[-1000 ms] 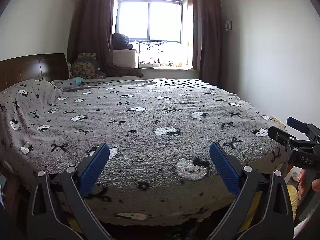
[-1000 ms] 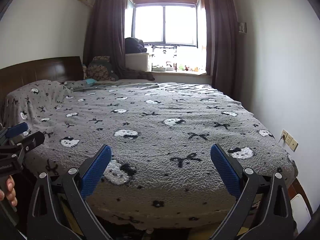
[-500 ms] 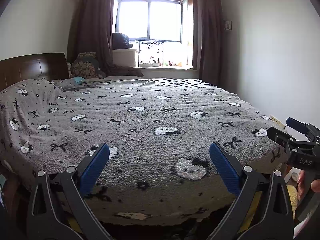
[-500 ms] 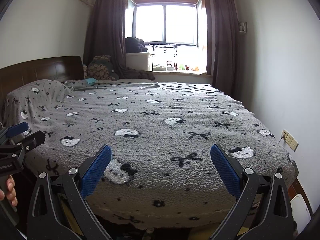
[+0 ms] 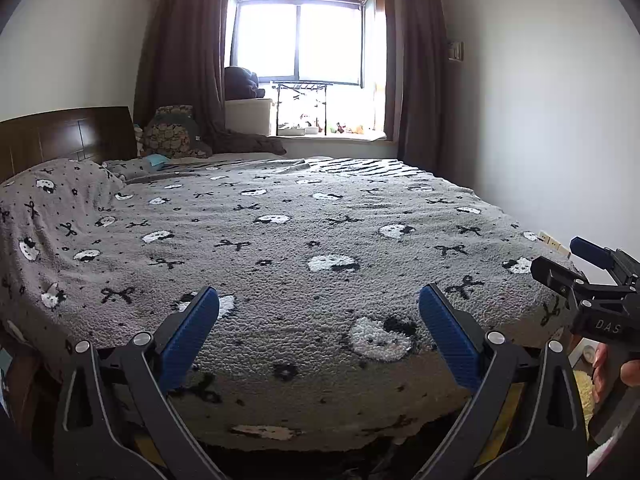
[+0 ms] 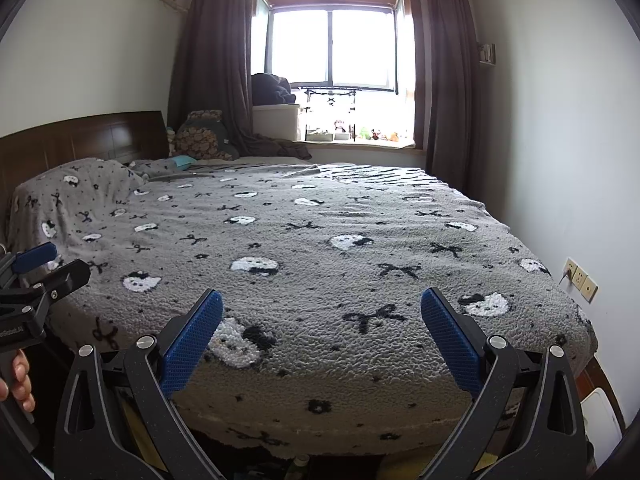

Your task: Collect trash

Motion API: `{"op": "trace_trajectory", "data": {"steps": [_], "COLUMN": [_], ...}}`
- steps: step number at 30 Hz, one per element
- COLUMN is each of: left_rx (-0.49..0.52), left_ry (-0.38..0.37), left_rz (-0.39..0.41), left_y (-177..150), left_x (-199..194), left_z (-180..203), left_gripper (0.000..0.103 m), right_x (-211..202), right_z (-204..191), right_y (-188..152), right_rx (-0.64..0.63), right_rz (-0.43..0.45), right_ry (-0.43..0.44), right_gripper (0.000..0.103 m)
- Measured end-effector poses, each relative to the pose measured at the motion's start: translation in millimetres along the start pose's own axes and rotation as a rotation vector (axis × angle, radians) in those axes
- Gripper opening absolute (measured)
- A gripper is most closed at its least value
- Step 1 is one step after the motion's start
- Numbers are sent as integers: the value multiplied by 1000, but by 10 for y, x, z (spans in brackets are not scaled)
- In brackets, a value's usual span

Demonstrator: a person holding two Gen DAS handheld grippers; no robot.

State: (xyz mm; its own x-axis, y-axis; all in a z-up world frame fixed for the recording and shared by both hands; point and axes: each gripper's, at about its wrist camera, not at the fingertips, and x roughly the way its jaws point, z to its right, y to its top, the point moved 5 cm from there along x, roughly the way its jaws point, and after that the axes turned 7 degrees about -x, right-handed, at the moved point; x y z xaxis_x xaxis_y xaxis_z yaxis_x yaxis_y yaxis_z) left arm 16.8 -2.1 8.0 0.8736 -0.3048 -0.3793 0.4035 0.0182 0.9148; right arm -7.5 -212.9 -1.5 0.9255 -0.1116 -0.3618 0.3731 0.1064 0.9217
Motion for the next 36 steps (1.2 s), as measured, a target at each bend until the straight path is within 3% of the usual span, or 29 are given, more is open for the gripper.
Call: {"op": "trace_trajectory", "data": {"steps": [15, 18, 36], "left_rx": [-4, -39, -43], "left_ry": [12, -14, 25], "left_rz": [-9, -23, -16], "left_y": [4, 3, 22], "left_x": [7, 15, 5], "left_z": [1, -23, -51], "left_gripper": [95, 95, 95], "right_x": [7, 22, 33], "right_z": [-24, -26, -24], "right_y": [-13, -22, -41], "right_rx": [-1, -3, -4], "right_rz": [-3, -6, -12], "right_ry": [2, 2, 3], "right_gripper": [99, 99, 99]}}
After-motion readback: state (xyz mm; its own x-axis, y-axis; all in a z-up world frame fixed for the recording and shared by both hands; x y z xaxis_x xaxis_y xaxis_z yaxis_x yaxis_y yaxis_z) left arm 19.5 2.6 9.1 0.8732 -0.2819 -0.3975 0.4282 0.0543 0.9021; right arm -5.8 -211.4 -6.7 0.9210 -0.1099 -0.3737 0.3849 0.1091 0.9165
